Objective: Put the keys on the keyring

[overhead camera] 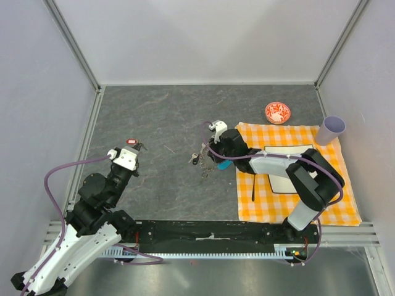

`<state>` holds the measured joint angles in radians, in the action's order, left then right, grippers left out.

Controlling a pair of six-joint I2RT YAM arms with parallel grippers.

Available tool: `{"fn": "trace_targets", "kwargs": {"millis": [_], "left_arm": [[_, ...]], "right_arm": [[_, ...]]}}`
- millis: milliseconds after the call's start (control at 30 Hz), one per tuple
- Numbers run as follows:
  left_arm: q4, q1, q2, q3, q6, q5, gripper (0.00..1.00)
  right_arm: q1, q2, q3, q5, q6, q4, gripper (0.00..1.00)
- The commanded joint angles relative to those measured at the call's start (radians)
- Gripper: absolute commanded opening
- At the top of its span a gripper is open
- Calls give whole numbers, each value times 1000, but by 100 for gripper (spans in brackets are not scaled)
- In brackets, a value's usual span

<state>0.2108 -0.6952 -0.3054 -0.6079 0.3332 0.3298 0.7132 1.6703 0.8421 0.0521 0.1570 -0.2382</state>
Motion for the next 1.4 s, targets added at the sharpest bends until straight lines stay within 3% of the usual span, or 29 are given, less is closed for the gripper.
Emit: {"fn": "trace_targets", "kwargs": {"millis": [0,200,600,867,1200,1367], "left_arm": [[-34,6,5,-6,-45,-17,2],[-33,6,3,-6,-45,-17,2],[-33,8,0,-6,-45,-18,2],[-33,10,0,-4,-45,-18,2],[-33,11,0,-6,-46,-23,2],[-31,13,-1,-7,-48,-25,2]], "right_arm": [[-12,17,-49,89,140,-216,27],[-27,78,-69,117,217,-332,26],[-29,126,-66,69,214,-286,25],[-26,181,-29,124,199,-286,25],[-11,184,29,213,106,-211,21],[5,169,77,226,32,-126,11]]}}
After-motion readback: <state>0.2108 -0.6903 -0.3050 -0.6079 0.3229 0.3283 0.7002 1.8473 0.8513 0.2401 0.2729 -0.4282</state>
